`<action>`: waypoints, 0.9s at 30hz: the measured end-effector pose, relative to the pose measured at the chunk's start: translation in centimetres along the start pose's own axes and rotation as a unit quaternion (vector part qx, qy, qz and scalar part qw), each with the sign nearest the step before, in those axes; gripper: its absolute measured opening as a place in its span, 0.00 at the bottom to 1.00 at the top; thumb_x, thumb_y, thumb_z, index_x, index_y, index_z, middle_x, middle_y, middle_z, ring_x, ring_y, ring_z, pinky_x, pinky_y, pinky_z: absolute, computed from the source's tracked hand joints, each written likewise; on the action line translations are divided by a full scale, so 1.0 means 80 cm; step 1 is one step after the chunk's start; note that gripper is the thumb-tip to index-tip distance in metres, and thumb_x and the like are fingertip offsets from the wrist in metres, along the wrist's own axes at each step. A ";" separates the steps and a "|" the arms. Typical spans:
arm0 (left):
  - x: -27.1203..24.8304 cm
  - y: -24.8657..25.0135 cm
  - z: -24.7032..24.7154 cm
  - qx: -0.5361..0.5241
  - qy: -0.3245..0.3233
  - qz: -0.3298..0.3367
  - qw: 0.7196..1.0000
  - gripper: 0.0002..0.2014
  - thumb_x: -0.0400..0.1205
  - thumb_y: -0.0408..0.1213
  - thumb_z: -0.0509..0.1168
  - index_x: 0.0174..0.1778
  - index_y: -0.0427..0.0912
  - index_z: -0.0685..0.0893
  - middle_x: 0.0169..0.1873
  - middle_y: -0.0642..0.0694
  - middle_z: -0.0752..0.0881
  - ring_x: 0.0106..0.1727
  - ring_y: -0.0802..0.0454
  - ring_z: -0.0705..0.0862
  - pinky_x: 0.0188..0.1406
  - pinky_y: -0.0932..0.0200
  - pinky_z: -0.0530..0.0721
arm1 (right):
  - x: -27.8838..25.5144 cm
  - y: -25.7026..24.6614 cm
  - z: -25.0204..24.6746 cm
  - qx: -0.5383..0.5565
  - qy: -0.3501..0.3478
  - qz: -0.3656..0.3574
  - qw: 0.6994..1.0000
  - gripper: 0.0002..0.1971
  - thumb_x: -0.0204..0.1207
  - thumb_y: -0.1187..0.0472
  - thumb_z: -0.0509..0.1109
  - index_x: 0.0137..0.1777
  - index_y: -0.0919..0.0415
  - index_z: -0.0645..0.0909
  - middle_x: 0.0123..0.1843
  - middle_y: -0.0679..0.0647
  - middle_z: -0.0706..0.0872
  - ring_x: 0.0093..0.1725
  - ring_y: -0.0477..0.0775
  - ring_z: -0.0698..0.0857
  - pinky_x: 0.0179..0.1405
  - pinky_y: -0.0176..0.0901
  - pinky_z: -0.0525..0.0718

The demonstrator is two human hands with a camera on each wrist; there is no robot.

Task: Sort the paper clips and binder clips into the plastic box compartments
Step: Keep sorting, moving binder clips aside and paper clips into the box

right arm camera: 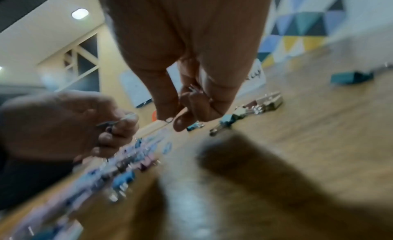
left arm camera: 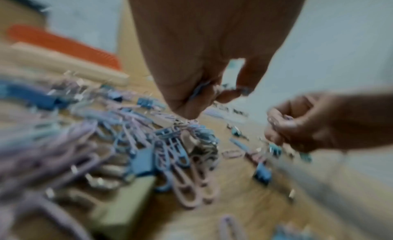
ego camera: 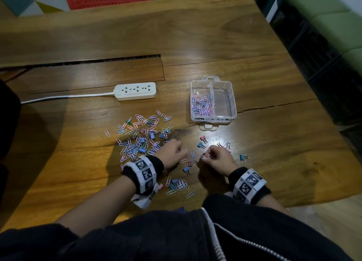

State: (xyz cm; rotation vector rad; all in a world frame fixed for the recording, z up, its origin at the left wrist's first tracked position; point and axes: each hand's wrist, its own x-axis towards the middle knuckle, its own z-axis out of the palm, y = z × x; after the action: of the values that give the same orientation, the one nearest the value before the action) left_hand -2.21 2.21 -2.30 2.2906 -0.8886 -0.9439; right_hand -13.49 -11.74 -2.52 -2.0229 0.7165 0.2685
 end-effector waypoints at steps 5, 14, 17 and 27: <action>-0.002 -0.010 -0.020 -0.542 0.019 -0.084 0.836 0.11 0.68 0.26 0.58 0.22 0.42 0.65 0.23 0.47 0.74 0.18 0.60 0.69 0.14 0.72 0.69 | 0.002 -0.011 0.000 0.250 -0.023 0.030 0.968 0.11 0.72 0.71 0.67 0.33 0.58 0.73 0.33 0.52 0.80 0.35 0.49 0.80 0.36 0.38 0.79; -0.006 -0.013 -0.018 -0.207 0.038 -0.117 0.971 0.04 0.81 0.38 0.60 0.42 0.44 0.75 0.32 0.52 0.77 0.28 0.58 0.74 0.25 0.65 0.74 | 0.009 -0.024 -0.003 0.375 -0.138 0.075 0.913 0.14 0.77 0.75 0.56 0.46 0.59 0.80 0.32 0.53 0.81 0.31 0.46 0.77 0.33 0.35 0.73; -0.004 -0.011 -0.013 0.166 0.024 -0.056 0.984 0.26 0.76 0.53 0.66 0.67 0.48 0.71 0.53 0.48 0.82 0.52 0.50 0.82 0.48 0.55 0.83 | 0.009 -0.027 0.000 0.426 -0.135 0.109 0.888 0.11 0.79 0.67 0.53 0.40 0.62 0.76 0.30 0.53 0.78 0.26 0.46 0.74 0.26 0.35 0.69; 0.004 0.001 0.003 0.255 0.057 -0.002 0.965 0.15 0.83 0.44 0.58 0.58 0.38 0.79 0.56 0.42 0.80 0.57 0.44 0.81 0.54 0.52 0.80 | 0.021 -0.025 0.044 -0.188 0.049 0.008 0.981 0.25 0.62 0.42 0.75 0.47 0.60 0.74 0.50 0.56 0.78 0.49 0.54 0.77 0.48 0.45 0.79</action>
State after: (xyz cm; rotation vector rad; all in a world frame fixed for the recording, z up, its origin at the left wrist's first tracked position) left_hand -2.25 1.89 -2.48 2.7389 -1.1844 -0.6227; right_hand -10.59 -8.67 -3.74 -2.4038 0.7896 0.3352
